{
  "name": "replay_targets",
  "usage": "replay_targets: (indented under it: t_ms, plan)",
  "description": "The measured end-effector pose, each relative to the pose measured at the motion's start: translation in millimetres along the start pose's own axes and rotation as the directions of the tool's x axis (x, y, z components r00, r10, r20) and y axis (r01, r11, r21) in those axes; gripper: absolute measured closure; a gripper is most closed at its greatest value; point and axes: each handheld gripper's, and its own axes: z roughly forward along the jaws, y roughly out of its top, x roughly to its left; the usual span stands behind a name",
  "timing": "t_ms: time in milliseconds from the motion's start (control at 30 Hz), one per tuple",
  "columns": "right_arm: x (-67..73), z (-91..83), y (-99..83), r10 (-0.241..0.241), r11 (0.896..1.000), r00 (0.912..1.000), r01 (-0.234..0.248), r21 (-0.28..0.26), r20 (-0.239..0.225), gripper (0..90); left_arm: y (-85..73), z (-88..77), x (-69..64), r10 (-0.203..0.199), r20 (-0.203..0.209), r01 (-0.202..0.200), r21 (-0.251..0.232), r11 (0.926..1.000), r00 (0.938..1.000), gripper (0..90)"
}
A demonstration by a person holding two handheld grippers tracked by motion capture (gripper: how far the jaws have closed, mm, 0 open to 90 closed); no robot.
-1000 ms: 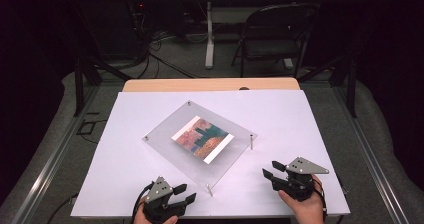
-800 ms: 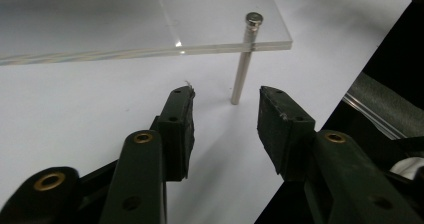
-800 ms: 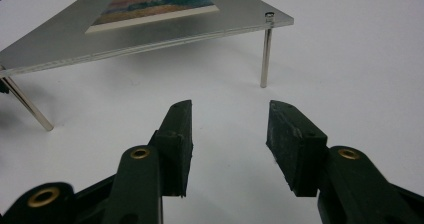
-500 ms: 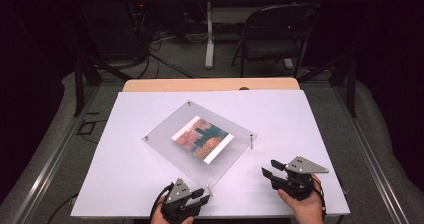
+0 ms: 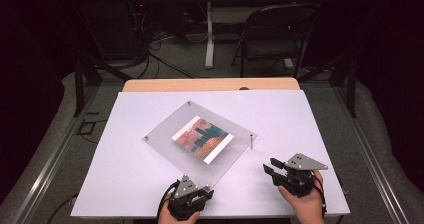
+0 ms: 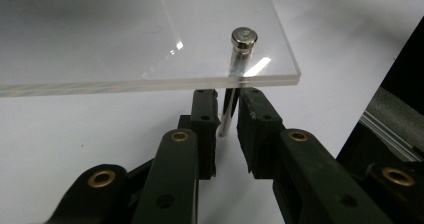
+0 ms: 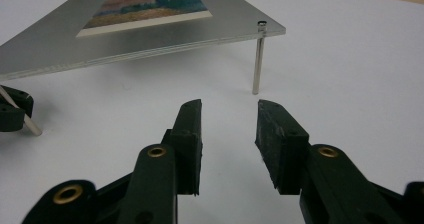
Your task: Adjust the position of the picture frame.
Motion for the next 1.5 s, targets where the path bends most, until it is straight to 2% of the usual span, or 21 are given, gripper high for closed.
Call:
replay_targets:
  t_ms: [133,200,333,433,500,733,800,900,1067,1100,1167,1233,1267,1467,1500]
  plan:
    - [-3.9,5.0,3.7,-0.009,1.000,0.9999,0.009,-0.003,0.007,63.9,0.2,2.0,-0.1,-0.005,0.008,0.005,-0.005,1.0000,1.0000,82.8]
    - [-8.2,9.6,8.4,0.006,1.000,0.9999,-0.006,0.001,0.009,64.0,0.6,2.2,-1.0,0.009,0.001,-0.009,-0.001,1.0000,1.0000,84.7]
    - [-11.2,16.8,14.8,0.017,1.000,0.9998,-0.017,0.004,0.014,63.9,0.3,2.3,-0.8,0.009,0.002,-0.009,-0.005,0.9999,1.0000,84.9]
    - [-12.7,25.0,24.6,0.001,1.000,0.9998,-0.002,0.006,0.019,64.5,0.3,1.9,-0.8,0.009,0.000,-0.009,-0.005,1.0000,1.0000,84.9]
    - [-15.1,33.2,36.4,-0.027,1.000,0.9992,0.027,0.006,0.030,65.5,0.3,1.7,0.5,-0.008,0.013,0.008,-0.005,1.0000,0.9999,84.7]
    - [-21.1,45.7,48.8,-0.010,1.000,0.9994,0.011,-0.017,0.034,66.2,0.5,1.0,1.8,-0.011,0.022,0.011,-0.003,0.9999,0.9997,84.7]
    - [-22.6,47.8,48.4,-0.004,1.000,0.9990,0.005,-0.026,0.044,66.2,0.5,0.9,1.9,-0.009,0.023,0.009,-0.002,1.0000,0.9997,84.7]
    - [-26.9,50.4,40.3,0.032,0.999,0.9985,-0.031,-0.039,0.044,66.2,0.9,0.7,1.9,-0.011,0.024,0.011,-0.001,0.9999,0.9997,84.7]
    - [-30.1,54.5,29.1,0.045,0.999,0.9985,-0.045,0.002,0.032,66.8,1.0,-0.8,2.1,-0.005,0.022,0.005,0.005,1.0000,0.9997,84.9]
    - [-29.3,55.3,24.9,0.060,0.998,0.9981,-0.060,0.016,0.017,67.8,0.8,-1.4,1.7,-0.007,0.021,0.007,0.004,1.0000,0.9998,85.0]
    - [-28.1,56.1,23.4,0.055,0.998,0.9984,-0.055,0.022,0.013,68.0,0.8,-2.3,2.2,-0.004,0.021,0.004,0.003,1.0000,0.9998,85.0]
    - [-24.3,58.4,21.5,0.035,0.999,0.9993,-0.036,0.037,0.012,68.0,1.1,-3.3,2.8,0.004,0.021,-0.004,0.004,1.0000,0.9998,85.0]
    - [-21.9,61.7,20.2,0.015,0.999,0.9998,-0.016,0.051,0.013,68.0,1.0,-4.3,2.4,-0.006,0.023,0.006,0.004,1.0000,0.9997,85.1]
    - [-20.8,76.0,14.6,0.014,0.997,0.9998,-0.015,0.082,0.011,64.4,1.3,-8.3,4.2,-0.007,0.024,0.007,0.001,1.0000,0.9997,85.2]
    - [-20.9,78.6,14.4,0.017,0.996,0.9998,-0.017,0.088,0.008,64.2,1.3,-9.7,4.0,-0.017,0.023,0.017,0.000,0.9998,0.9996,85.2]
